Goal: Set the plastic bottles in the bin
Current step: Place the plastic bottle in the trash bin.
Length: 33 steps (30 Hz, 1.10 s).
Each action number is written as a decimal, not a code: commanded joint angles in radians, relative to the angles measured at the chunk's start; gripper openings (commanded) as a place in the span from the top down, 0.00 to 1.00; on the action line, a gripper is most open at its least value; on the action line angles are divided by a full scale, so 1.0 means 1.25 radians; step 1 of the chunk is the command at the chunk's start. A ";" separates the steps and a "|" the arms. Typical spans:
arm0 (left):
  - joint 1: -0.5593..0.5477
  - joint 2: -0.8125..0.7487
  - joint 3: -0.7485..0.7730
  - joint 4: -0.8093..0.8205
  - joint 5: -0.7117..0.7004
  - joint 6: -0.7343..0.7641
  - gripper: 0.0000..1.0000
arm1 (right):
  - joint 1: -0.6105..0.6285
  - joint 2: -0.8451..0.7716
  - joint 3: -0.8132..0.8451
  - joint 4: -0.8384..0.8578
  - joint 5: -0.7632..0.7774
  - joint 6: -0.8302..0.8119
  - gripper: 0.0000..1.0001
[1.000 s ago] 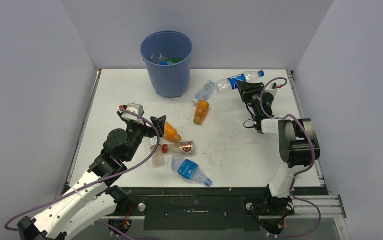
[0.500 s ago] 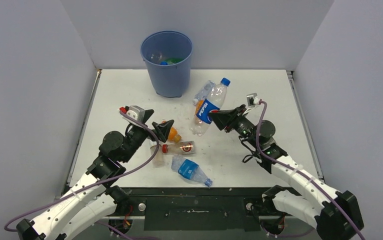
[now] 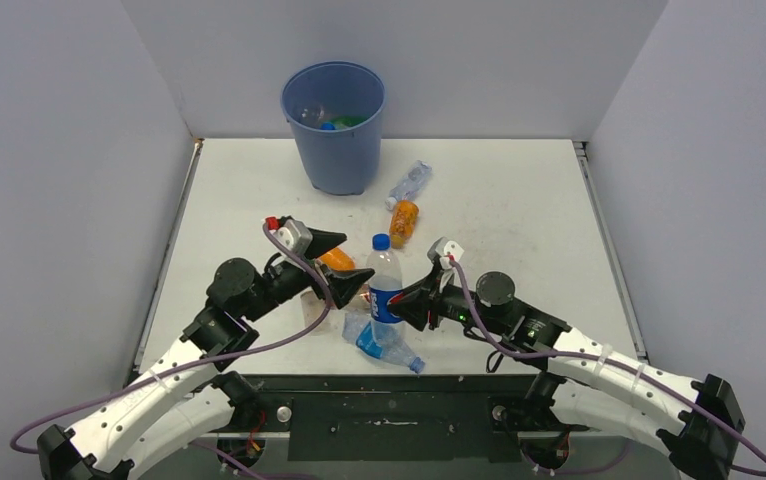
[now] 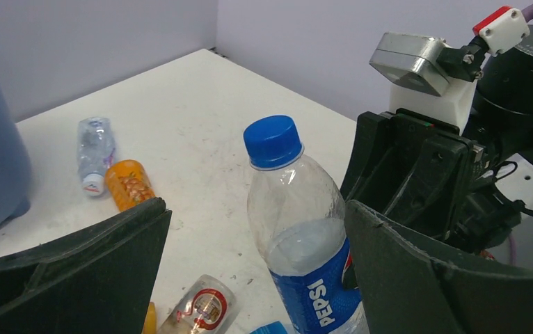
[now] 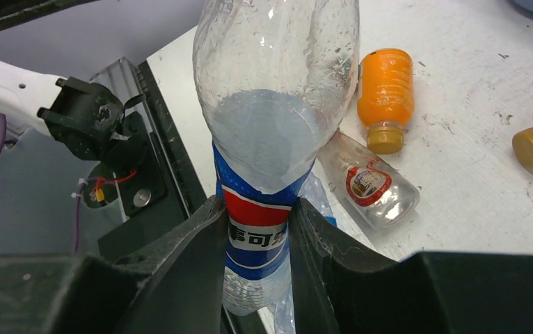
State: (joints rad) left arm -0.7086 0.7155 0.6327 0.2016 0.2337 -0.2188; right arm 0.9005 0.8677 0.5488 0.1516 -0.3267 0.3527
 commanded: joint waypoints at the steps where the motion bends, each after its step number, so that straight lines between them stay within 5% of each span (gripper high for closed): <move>1: -0.006 0.018 0.016 0.053 0.080 -0.031 0.04 | 0.033 -0.030 -0.007 0.021 0.027 -0.057 0.95; 19: -0.016 0.093 0.053 0.042 0.229 -0.088 0.01 | 0.150 -0.007 0.015 0.030 0.115 -0.125 0.95; 30: -0.023 0.101 0.038 0.083 0.263 -0.091 0.65 | 0.180 0.006 0.031 0.021 0.172 -0.132 0.95; 32: -0.022 0.098 0.036 0.091 0.261 -0.091 0.77 | 0.181 0.003 0.033 0.016 0.178 -0.129 0.87; 33: -0.023 0.096 0.034 0.095 0.260 -0.091 0.84 | 0.182 0.002 0.036 0.011 0.182 -0.125 0.75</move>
State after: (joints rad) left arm -0.7307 0.8413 0.6479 0.2489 0.5304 -0.3294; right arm 1.1210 0.8799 0.5385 0.1356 -0.1497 0.1978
